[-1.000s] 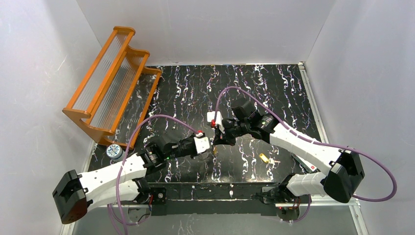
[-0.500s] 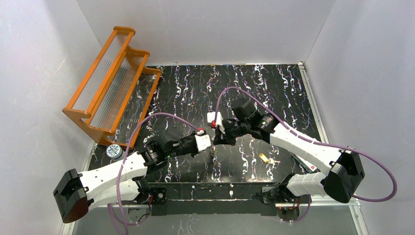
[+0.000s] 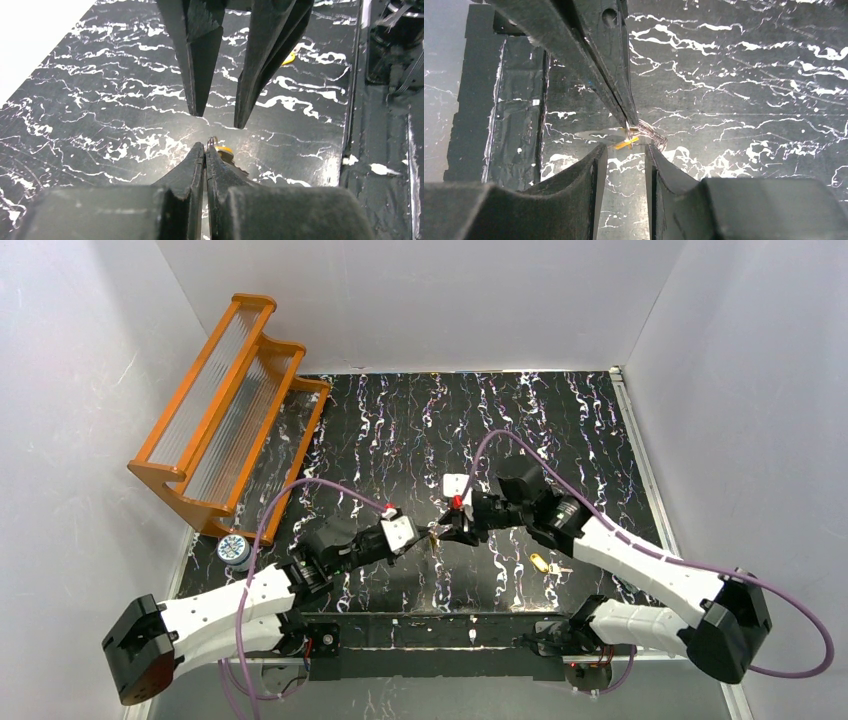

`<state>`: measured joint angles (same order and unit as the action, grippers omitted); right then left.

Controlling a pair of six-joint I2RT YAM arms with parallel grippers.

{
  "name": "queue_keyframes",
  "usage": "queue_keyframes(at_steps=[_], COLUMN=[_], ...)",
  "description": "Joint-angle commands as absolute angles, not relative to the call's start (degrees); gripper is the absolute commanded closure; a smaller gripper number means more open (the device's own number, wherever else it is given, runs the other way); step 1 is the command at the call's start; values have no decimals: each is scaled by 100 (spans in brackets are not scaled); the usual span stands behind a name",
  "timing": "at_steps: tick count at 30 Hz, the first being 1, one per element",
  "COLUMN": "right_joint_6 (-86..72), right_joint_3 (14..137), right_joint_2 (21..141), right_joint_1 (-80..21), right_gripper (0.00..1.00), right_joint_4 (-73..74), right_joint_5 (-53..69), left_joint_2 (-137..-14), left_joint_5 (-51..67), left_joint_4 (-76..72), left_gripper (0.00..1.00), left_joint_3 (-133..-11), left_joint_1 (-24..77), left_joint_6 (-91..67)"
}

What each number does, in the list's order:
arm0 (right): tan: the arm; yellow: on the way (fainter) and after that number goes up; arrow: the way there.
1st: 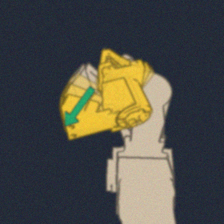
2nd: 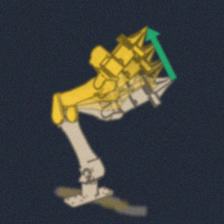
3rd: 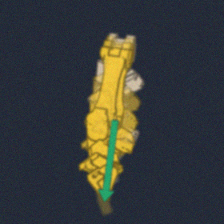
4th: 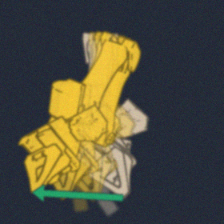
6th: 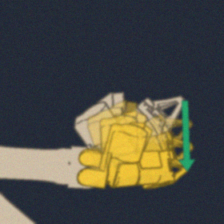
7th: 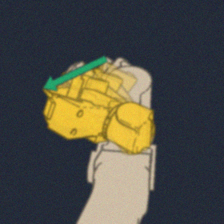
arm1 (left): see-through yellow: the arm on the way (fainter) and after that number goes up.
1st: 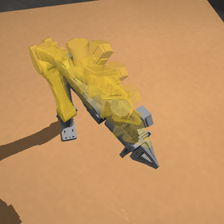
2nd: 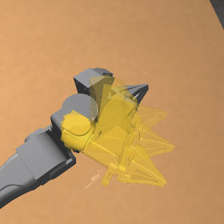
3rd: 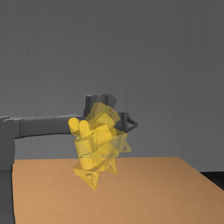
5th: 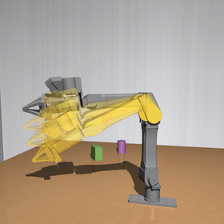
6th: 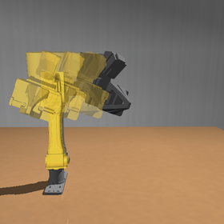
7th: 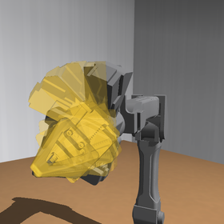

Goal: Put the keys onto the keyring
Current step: Adjust the key on the keyring.

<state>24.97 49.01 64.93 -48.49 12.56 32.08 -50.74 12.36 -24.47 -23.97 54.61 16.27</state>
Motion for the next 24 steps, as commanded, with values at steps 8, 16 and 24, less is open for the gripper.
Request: queue_keyframes(at_steps=[8,16,24], right_joint_6=[1913,1640,1381], right_joint_3=[4151,4075,4044], right_joint_2=[5834,6014,6229], right_joint_1=[-4744,-4746,-4746], right_gripper=[64,71,99], right_joint_4=[-576,-752,-907], right_joint_5=[4241,4223,4343], left_joint_2=[-4367,-4168,-4288], left_joint_5=[1485,1564,1697], left_joint_4=[-5436,-5776,-5934], left_gripper=[100,100,100], left_joint_3=[-1238,-1072,-1099], left_joint_1=[5484,5484,5484], left_joint_6=[1062,951,893])
